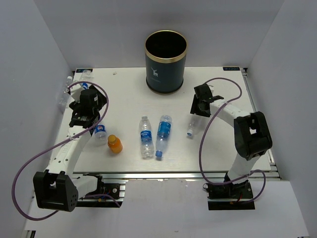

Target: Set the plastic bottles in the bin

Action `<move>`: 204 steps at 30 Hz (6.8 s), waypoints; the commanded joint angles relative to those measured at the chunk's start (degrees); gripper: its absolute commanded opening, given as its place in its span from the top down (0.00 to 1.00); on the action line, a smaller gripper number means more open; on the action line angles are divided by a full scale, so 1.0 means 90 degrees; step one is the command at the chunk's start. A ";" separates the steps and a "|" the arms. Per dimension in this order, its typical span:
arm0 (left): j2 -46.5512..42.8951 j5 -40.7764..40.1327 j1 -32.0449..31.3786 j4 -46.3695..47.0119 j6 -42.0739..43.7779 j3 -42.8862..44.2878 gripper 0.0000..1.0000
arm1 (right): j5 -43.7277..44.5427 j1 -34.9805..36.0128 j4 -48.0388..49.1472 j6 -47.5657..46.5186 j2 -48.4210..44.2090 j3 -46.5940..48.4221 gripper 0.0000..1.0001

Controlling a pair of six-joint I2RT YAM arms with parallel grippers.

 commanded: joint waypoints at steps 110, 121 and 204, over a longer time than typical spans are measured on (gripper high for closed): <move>0.1753 0.3517 -0.1896 0.0385 0.1013 0.0547 0.02 | -0.0319 0.1015 0.5366 -0.4139 0.0859 0.5472 0.11; 0.2856 0.2814 -0.2951 -0.0045 0.0515 0.0342 0.04 | 0.1048 0.1005 0.5882 -0.3133 -0.3007 0.0605 0.11; 0.0620 -0.0097 0.1325 -0.1091 -0.0091 0.0274 0.02 | -0.3492 0.4872 0.3921 -0.4070 0.2358 0.2358 0.11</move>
